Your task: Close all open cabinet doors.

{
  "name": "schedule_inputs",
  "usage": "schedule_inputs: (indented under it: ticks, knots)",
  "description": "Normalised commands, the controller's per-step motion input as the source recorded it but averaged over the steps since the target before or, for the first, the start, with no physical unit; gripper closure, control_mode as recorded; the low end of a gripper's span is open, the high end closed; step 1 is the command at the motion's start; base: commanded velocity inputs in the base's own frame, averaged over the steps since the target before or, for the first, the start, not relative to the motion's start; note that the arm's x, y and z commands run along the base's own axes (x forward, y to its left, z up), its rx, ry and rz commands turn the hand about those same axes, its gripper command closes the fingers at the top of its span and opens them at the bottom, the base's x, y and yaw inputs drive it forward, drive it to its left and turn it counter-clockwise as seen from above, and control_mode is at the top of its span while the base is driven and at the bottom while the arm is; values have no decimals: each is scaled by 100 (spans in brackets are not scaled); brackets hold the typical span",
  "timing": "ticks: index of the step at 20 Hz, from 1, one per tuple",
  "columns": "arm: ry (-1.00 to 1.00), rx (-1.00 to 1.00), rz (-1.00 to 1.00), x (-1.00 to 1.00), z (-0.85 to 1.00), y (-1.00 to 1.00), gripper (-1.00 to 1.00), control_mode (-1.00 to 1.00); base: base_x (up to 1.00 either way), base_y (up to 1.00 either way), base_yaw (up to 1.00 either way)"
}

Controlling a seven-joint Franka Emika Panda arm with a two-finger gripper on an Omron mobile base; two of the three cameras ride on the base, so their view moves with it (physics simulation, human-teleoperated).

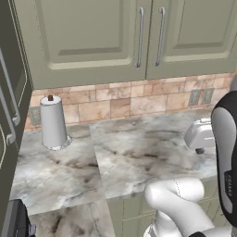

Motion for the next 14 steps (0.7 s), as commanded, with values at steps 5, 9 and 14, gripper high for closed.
schedule_inputs:
  ticks: [5, 9, 14]
  knots:
    - [0, 0, 0, 0, 0, 0, -100, 100, -13, -33, -3]
    - [0, 0, 0, 0, 0, 0, -100, 100, -2, -59, -31]
    - [0, 0, 0, 0, 0, 0, -100, 100, 0, -51, -44]
